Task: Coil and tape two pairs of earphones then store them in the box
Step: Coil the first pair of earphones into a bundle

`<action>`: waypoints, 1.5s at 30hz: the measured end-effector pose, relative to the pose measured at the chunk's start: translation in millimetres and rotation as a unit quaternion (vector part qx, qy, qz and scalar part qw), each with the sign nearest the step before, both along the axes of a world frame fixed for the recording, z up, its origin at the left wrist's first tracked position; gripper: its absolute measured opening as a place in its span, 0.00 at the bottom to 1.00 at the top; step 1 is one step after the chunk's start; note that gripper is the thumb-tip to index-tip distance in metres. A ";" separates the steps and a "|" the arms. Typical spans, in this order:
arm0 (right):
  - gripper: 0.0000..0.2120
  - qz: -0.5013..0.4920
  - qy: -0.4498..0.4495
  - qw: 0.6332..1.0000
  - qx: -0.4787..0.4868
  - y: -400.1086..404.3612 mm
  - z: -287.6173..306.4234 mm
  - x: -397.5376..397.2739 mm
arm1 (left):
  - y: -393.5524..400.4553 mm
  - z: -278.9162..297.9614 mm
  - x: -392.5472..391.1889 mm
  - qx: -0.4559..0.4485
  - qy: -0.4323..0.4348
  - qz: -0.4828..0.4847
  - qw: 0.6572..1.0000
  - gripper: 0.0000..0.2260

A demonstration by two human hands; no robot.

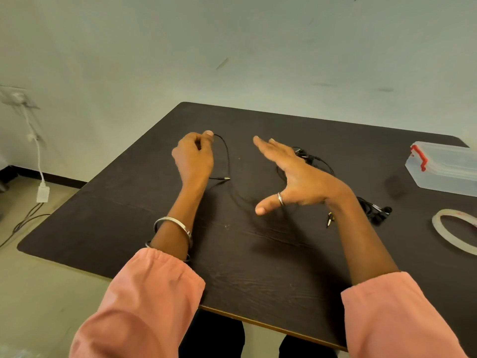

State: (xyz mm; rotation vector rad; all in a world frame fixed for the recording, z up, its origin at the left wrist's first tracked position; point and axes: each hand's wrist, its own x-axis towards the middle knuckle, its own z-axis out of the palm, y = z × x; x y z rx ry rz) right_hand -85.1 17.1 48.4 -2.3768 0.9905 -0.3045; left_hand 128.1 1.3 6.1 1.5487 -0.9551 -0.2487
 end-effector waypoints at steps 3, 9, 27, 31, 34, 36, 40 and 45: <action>0.47 -0.080 -0.178 0.981 0.010 -1.9 -2.1 9.0 | 4.7 6.6 -4.5 -0.028 0.024 -0.108 0.993 0.11; 0.22 -0.155 -0.284 0.944 -0.058 -13.5 -27.9 28.3 | 14.0 12.5 -19.9 0.024 0.048 -0.383 0.922 0.11; 0.08 -0.348 -0.294 0.868 -0.198 -32.5 -43.4 15.2 | 16.2 9.7 -17.6 0.101 0.282 -0.535 0.790 0.11; 0.08 -0.317 -0.212 0.898 -0.221 -33.0 -49.5 13.7 | 15.5 9.0 -19.1 0.048 0.310 -0.544 0.778 0.14; 0.10 -0.259 -0.156 0.928 -0.217 -32.6 -50.7 16.8 | 13.5 10.0 -21.7 0.000 0.367 -0.523 0.769 0.16; 0.11 -0.194 -0.115 0.951 -0.210 -30.6 -51.3 20.8 | 10.2 9.5 -23.7 -0.027 0.399 -0.493 0.773 0.17; 0.08 -0.083 -0.043 0.973 -0.213 -24.4 -49.7 32.4 | 5.8 5.8 -24.1 -0.051 0.390 -0.427 0.814 0.19; 0.06 -0.012 -0.014 0.975 -0.222 -22.5 -47.7 37.0 | 1.1 1.0 -22.3 -0.025 0.297 -0.362 0.883 0.21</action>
